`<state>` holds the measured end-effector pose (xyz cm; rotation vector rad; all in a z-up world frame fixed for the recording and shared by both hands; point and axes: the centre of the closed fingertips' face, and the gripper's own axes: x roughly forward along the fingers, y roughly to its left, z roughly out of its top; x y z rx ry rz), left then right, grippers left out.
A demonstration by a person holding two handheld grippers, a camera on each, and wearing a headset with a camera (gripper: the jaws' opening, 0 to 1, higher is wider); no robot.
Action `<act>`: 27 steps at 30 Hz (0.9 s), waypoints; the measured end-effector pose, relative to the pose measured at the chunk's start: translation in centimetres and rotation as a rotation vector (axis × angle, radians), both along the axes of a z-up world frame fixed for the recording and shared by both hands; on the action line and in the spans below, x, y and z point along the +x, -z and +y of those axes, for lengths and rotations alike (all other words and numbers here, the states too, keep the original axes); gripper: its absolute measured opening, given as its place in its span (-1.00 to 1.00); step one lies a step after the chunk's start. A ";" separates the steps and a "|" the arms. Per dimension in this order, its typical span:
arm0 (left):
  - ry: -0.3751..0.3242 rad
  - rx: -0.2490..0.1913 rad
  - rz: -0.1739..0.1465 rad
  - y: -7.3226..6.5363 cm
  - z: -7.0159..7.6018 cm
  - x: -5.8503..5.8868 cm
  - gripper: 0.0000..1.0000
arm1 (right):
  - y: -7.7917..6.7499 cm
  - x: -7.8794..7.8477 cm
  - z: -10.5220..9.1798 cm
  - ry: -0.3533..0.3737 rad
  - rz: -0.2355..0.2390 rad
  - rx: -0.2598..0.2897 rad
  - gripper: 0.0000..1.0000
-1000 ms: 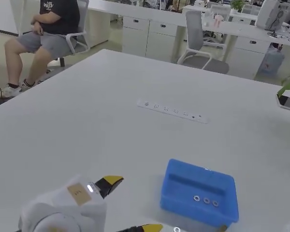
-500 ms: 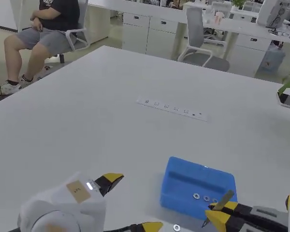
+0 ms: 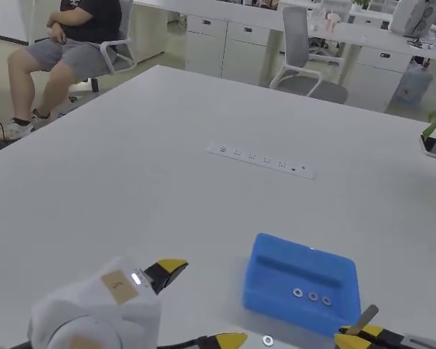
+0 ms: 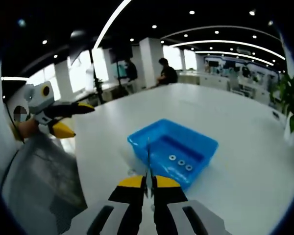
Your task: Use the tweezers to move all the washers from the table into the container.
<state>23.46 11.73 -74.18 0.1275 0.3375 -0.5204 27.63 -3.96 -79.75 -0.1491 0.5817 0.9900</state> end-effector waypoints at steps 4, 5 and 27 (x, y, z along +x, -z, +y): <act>0.003 0.004 0.004 0.1 -0.1 0.0 0.30 | 0.3 0.2 -0.5 0.015 0.006 -0.002 -0.93; 0.003 0.005 0.004 0.1 -0.1 0.0 0.30 | 0.5 0.2 -0.6 0.016 0.008 -0.007 -0.93; 0.012 0.015 0.015 0.3 -0.2 -0.1 0.30 | 1.8 -0.6 -1.2 0.039 0.036 0.018 -0.92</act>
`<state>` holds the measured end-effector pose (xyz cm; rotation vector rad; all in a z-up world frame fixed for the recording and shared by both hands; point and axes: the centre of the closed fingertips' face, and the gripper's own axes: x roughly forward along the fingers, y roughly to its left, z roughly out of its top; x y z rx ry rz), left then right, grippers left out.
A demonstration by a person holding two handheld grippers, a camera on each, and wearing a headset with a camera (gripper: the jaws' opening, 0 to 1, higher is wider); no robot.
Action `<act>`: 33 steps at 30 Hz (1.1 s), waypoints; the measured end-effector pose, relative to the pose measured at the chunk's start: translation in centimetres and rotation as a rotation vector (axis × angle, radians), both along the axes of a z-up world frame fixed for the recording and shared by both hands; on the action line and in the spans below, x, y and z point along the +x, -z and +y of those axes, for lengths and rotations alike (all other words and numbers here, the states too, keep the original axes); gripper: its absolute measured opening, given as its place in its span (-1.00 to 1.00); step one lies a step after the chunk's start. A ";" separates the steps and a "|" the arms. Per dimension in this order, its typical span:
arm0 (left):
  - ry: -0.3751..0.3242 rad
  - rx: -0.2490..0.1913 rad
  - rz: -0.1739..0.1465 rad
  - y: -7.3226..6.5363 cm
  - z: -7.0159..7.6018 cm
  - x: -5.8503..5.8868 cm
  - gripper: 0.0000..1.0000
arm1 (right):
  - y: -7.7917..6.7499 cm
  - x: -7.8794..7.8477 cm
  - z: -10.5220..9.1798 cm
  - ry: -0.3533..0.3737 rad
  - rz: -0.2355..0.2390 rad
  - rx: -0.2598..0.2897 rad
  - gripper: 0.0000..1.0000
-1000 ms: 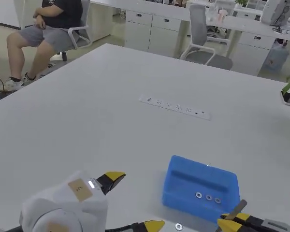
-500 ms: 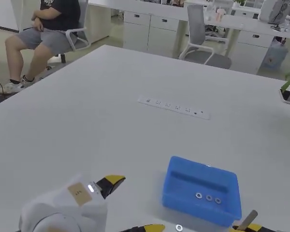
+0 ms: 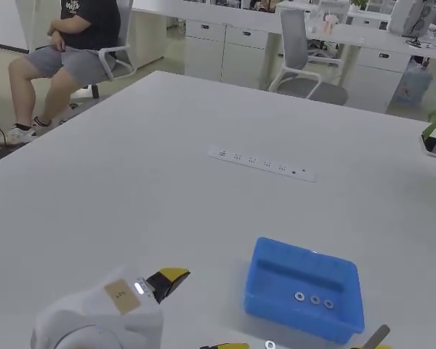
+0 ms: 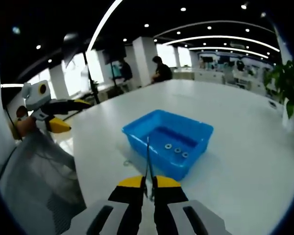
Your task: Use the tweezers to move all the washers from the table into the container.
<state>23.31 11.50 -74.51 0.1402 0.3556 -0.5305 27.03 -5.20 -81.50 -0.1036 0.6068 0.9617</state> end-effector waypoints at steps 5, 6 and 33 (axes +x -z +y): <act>0.000 -0.002 -0.002 0.0 0.0 0.0 0.31 | 0.1 -0.1 -0.5 -0.029 -0.060 -0.074 -0.92; -0.001 -0.002 -0.002 0.0 0.0 0.0 0.31 | 0.1 -0.3 -0.4 -0.038 -0.063 -0.076 -0.91; -0.010 -0.013 -0.011 -0.3 0.2 0.1 0.31 | -0.2 -0.1 0.2 -0.069 -0.066 -0.063 -0.91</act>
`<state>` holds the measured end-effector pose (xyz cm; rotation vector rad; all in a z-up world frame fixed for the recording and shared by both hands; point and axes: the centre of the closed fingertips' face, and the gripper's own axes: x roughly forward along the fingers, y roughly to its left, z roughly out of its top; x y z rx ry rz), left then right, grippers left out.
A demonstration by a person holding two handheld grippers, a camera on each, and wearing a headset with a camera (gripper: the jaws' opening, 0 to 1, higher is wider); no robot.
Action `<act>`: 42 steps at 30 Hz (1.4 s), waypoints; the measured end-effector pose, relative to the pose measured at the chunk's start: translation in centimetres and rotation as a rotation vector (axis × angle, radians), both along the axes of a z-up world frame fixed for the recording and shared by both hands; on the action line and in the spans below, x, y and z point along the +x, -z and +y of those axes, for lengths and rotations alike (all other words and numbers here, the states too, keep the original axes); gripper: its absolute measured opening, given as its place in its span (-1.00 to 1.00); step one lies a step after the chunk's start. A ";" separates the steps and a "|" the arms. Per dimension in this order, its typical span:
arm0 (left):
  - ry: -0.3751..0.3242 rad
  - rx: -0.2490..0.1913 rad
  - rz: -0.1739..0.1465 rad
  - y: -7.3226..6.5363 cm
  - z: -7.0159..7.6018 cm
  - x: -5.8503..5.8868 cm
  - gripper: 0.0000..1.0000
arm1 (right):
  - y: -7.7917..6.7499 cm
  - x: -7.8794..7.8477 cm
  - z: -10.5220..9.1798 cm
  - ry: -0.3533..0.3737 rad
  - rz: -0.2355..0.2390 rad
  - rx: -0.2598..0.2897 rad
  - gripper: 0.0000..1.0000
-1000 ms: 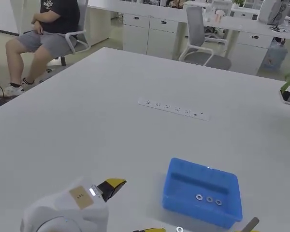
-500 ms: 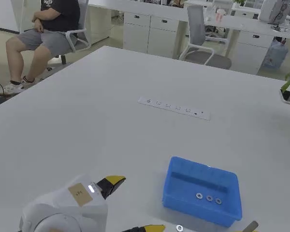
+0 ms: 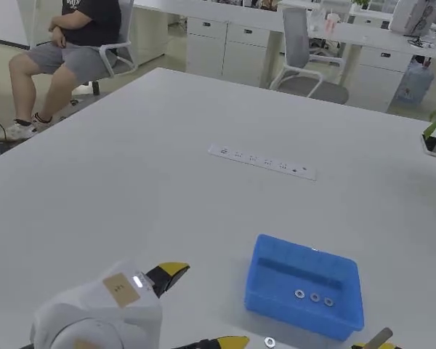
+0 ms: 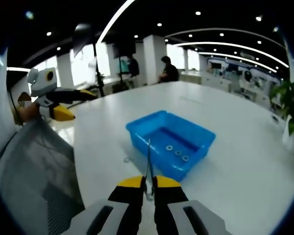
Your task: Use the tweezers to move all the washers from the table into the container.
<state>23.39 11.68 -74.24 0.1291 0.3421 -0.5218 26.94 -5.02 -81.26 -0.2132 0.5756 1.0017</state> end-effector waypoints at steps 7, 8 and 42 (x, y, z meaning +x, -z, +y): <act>-0.004 -0.004 -0.001 -0.1 0.1 0.0 0.31 | 0.3 -0.1 0.1 -0.003 0.005 0.000 -0.91; -0.004 -0.003 -0.001 -0.1 0.1 0.0 0.31 | 0.4 -0.1 0.1 -0.004 0.006 0.002 -0.91; -0.044 -0.267 -0.093 -3.4 0.1 0.6 0.52 | -4.6 0.9 1.7 0.057 0.021 0.100 -0.93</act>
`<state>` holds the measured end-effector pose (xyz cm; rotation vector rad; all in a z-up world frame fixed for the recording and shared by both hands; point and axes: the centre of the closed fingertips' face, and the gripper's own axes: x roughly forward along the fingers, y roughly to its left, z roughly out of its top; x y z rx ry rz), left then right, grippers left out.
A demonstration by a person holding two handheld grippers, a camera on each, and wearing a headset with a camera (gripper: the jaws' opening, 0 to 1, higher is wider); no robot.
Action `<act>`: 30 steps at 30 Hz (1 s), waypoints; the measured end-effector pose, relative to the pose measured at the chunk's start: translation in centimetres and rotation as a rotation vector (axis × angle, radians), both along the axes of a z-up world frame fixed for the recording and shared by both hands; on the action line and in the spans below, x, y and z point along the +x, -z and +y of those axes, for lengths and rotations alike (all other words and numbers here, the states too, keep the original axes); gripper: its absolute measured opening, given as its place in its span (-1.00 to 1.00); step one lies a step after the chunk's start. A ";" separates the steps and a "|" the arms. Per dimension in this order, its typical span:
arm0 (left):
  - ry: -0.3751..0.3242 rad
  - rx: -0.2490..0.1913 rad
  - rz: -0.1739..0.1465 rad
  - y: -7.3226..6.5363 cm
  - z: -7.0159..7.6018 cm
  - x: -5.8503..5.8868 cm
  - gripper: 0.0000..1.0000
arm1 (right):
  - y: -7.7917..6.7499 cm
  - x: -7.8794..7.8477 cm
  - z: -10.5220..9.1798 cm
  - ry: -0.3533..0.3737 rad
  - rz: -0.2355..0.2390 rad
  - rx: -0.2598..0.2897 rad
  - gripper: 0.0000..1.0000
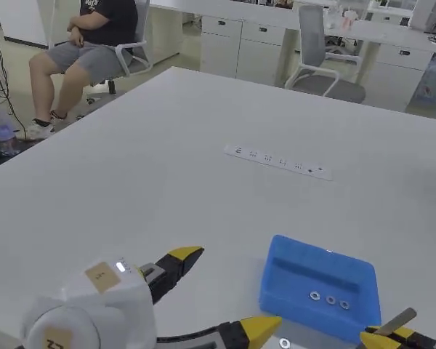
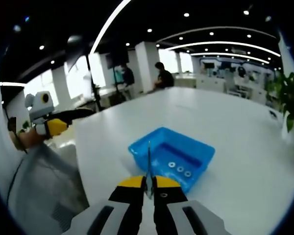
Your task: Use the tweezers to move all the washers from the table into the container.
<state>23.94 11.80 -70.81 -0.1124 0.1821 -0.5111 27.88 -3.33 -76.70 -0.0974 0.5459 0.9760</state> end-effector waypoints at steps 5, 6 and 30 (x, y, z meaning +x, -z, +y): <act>0.017 0.002 0.009 0.2 -0.3 -0.1 0.51 | -1.2 0.9 0.5 0.007 -0.007 0.024 -0.93; 0.022 0.000 0.009 0.1 -0.5 -0.1 0.52 | -1.5 1.0 0.7 0.009 -0.002 0.039 -0.93; 0.009 0.014 0.019 0.3 -0.2 -0.1 0.46 | 0.8 8.2 5.1 0.111 0.181 0.212 -0.93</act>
